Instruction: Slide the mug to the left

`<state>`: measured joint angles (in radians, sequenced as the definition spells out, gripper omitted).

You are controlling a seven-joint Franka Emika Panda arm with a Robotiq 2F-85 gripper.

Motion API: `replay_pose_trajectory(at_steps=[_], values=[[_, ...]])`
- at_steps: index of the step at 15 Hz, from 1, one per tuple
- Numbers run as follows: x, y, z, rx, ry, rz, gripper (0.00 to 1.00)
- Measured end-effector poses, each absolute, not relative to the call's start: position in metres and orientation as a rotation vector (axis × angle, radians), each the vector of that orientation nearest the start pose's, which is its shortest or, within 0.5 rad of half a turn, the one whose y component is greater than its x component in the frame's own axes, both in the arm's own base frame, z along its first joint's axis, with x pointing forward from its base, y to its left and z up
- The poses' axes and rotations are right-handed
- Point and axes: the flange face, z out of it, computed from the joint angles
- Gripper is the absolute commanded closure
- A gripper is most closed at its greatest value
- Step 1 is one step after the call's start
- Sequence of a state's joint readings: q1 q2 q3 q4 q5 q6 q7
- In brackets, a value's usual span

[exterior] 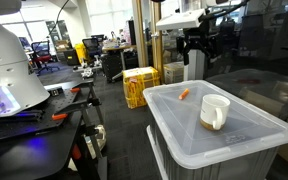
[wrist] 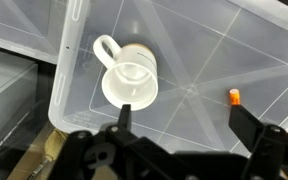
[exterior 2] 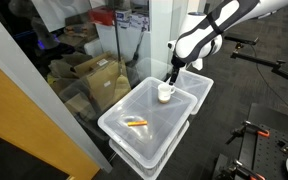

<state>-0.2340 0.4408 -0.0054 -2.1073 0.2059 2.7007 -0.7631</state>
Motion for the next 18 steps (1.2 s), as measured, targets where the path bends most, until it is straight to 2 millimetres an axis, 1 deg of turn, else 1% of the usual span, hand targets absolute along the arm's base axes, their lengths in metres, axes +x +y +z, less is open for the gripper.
replay_pose_trajectory(at_steps=[8,18], values=[[0.6,-0.153,0.185,-3.061,-0.622,-0.249,0.0],[0.619,-0.159,0.145,-3.027,-0.634,-0.232,0.0]])
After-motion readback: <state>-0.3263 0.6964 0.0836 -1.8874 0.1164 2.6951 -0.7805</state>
